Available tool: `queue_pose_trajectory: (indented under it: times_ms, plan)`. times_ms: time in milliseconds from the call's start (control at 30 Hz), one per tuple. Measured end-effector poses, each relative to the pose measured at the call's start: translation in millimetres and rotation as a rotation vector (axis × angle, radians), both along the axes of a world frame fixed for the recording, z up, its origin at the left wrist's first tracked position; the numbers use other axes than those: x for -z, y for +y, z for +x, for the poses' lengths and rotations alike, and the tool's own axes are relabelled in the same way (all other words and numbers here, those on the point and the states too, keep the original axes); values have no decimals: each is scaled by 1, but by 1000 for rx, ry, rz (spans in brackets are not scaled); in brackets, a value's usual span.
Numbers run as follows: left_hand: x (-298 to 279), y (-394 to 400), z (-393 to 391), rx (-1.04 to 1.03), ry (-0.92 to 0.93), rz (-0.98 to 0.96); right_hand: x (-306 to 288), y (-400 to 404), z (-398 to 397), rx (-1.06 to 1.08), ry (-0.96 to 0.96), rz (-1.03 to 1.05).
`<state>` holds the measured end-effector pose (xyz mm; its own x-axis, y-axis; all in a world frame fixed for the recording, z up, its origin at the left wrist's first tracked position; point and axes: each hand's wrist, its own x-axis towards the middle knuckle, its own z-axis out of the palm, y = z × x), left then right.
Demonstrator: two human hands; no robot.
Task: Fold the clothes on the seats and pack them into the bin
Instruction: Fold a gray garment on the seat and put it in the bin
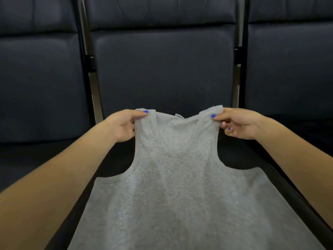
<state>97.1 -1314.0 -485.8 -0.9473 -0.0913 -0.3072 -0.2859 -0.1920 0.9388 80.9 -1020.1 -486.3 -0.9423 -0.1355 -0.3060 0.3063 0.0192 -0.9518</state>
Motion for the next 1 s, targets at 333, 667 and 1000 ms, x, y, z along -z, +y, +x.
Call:
queue_pose_trajectory:
  times_ms: [333,667,1000]
  plan:
    - [-49,1,129,44,334,-217,-55,22,119,-179,162,104]
    - [-1,-7,262,217,360,-260,-15,49,230,-431,185,187]
    - [57,-12,311,472,188,-291,37,76,259,-793,29,431]
